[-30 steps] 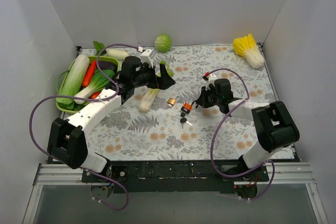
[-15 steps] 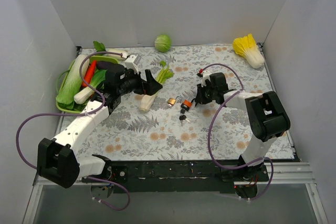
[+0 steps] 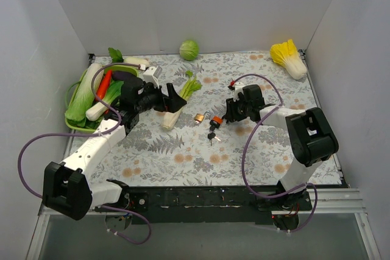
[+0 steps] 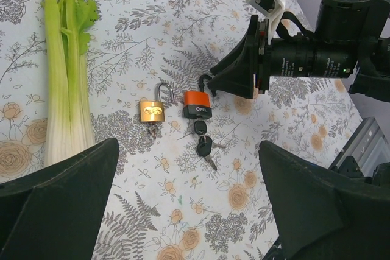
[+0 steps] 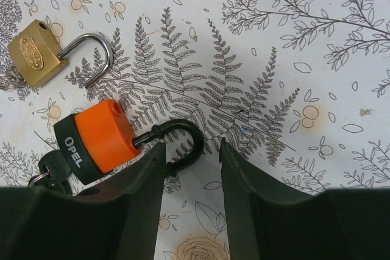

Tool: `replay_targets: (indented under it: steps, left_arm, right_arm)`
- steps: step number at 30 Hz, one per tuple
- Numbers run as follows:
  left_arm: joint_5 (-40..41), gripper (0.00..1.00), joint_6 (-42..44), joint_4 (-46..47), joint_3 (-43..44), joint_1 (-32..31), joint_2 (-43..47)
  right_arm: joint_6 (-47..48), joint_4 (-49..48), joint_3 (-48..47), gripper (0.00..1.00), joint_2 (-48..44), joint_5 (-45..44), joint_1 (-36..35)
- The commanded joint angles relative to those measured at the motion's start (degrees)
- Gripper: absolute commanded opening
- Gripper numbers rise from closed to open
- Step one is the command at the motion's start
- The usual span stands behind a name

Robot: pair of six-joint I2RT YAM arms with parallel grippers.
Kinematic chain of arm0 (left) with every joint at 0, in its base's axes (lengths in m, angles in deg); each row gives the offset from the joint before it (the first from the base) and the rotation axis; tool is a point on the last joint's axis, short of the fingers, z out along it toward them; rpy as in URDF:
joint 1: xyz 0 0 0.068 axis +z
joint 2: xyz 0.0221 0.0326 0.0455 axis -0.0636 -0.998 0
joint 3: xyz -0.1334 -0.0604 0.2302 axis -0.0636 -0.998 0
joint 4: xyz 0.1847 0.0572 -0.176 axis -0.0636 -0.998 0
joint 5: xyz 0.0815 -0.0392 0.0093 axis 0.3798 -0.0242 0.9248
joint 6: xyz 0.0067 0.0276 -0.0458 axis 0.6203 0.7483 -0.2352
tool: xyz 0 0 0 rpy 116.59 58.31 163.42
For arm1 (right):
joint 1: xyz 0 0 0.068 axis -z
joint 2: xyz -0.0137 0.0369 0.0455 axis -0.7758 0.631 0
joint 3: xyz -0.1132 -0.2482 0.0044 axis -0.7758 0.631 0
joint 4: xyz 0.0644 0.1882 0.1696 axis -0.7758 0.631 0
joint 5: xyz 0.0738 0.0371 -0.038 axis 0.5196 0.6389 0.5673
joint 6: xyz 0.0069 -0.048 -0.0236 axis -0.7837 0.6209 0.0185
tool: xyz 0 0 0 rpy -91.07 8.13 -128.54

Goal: Unlock with the key

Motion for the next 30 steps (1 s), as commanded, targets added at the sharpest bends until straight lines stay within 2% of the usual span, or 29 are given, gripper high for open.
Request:
replay_targets:
  steps: [1,11,17,21,27,30]
  left_arm:
    - [0.3,0.98,0.2,1.1,-0.9,0.8,2.5]
    - [4.0,0.98,-6.6,4.1,-3.5,4.0,4.3]
    - [0.7,0.98,-13.2,7.5,-6.5,11.7,4.7]
    - [-1.9,0.98,-15.9,10.1,-8.8,18.4,6.4]
    - [-2.8,0.98,-14.7,8.0,-7.0,24.3,6.1]
    - [-3.1,0.98,-11.1,7.6,-5.7,24.4,7.3]
  right_arm:
    - [0.8,1.4,0.3,0.49,-3.3,-2.6,0.1]
    - [-0.3,0.1,2.8,0.54,-10.9,-6.4,0.8]
    - [-3.7,0.4,4.4,0.55,-14.6,-6.4,5.9]
    - [-6.8,2.8,5.9,0.55,-20.4,-6.7,12.2]
    - [-8.5,6.6,8.1,0.55,-32.7,-7.7,20.4]
    - [-8.1,8.1,7.8,0.55,-38.6,-10.1,20.7]
